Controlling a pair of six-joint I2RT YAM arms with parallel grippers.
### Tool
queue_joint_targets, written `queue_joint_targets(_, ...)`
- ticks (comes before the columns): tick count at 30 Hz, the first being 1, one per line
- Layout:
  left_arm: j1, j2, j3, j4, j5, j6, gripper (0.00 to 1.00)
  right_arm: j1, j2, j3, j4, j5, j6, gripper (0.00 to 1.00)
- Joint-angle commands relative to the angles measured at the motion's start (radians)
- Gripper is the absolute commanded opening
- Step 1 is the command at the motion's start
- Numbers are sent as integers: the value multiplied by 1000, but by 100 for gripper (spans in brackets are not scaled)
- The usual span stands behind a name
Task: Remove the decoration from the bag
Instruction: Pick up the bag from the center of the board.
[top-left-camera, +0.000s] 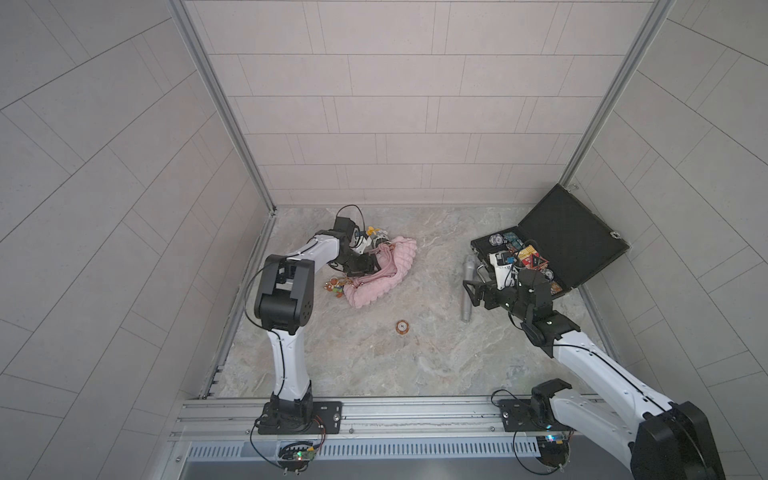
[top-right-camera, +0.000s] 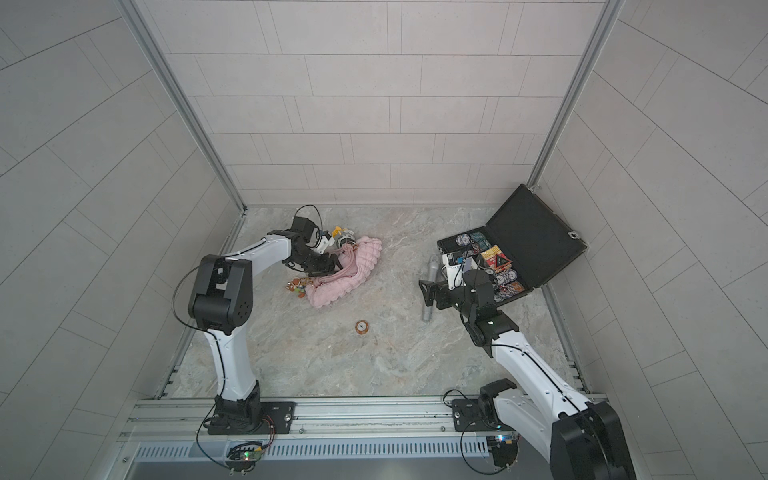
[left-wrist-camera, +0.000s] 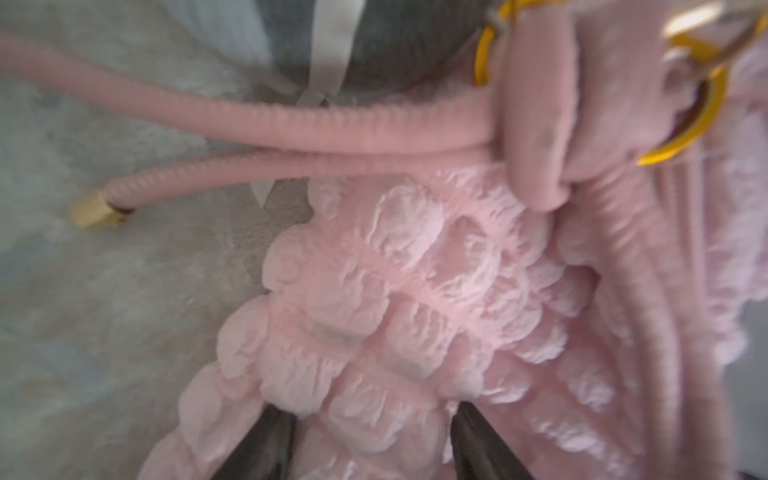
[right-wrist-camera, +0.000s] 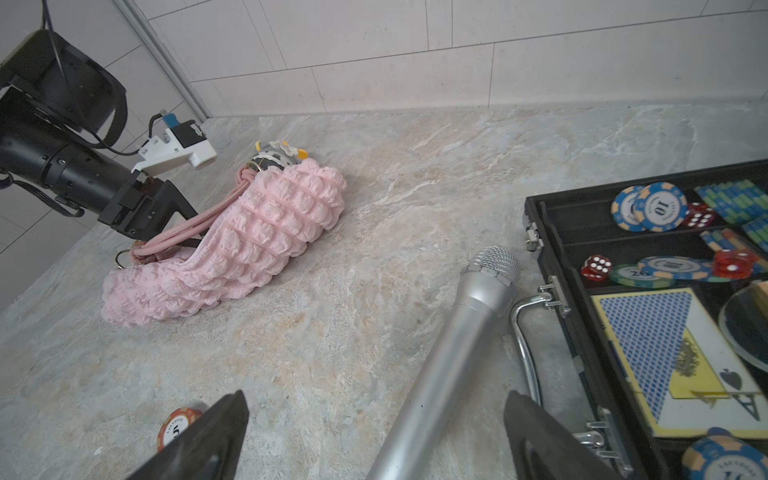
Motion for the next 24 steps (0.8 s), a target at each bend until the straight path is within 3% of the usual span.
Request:
queue_joint_targets(1,-29,2,16,-18,7,8,48,30,10,17,28,25,13,97)
queue_joint_targets(7,-53,-1,14,-12,56,-28,7,66,21,25,40,41,24,95)
queue_joint_targets(9,-58,-24,8,-4,69,-46,1,78,22,27,39,43,26,95)
queue_joint_targets(19,-82,-239,-68,59,118,-244,0,136,19,41,37,48,57,93)
queue_joint_targets(24,-114,-343,-160,180,115,-453,0,222,35,89,39,80,58,92)
